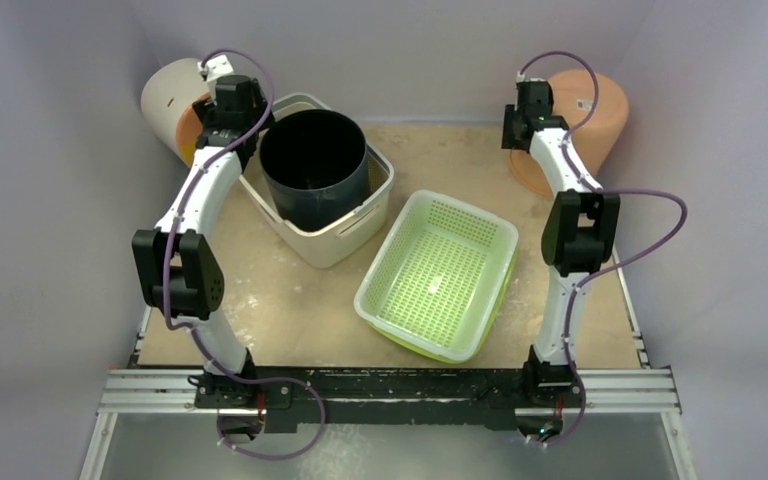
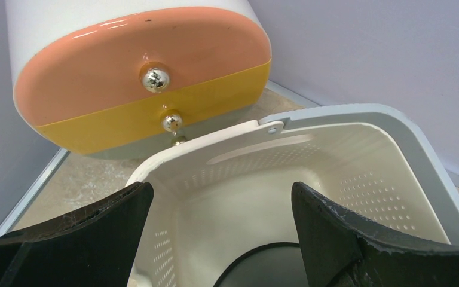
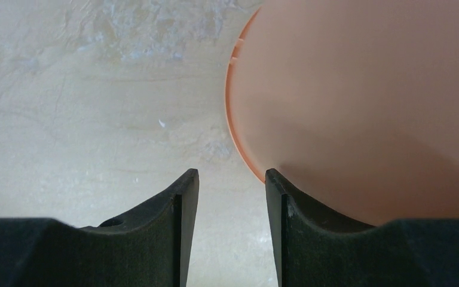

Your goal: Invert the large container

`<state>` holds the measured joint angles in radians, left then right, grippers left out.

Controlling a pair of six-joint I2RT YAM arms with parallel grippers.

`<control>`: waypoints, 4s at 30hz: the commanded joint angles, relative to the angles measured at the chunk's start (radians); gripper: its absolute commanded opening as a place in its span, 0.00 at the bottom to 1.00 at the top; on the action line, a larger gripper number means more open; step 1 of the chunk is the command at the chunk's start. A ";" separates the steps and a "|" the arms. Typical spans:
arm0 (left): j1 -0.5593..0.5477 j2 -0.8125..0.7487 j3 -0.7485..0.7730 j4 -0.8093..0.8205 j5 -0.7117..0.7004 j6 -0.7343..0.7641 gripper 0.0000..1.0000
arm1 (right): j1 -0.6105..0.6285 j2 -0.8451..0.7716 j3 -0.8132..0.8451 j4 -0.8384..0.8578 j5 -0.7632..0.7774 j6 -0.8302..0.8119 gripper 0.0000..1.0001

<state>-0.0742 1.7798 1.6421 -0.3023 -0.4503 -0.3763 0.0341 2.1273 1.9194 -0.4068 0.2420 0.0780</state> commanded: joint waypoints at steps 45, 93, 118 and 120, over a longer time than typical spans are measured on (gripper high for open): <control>0.018 -0.068 -0.008 -0.096 -0.080 -0.102 0.88 | 0.498 -0.265 0.239 -0.054 -0.392 -0.194 0.64; 0.195 -0.261 -0.205 -0.157 0.129 -0.242 0.88 | 0.806 -0.030 0.254 -0.082 -0.575 -0.238 0.63; 0.189 -0.281 -0.175 -0.160 0.138 -0.209 0.88 | 0.704 0.016 0.438 0.006 -0.619 -0.160 0.00; 0.189 -0.283 -0.170 -0.163 0.132 -0.206 0.88 | 0.676 0.013 0.489 0.041 -0.681 -0.109 0.00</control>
<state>0.1173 1.5127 1.4391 -0.4877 -0.2996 -0.6117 0.8001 2.1662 2.2868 -0.4599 -0.3740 -0.0959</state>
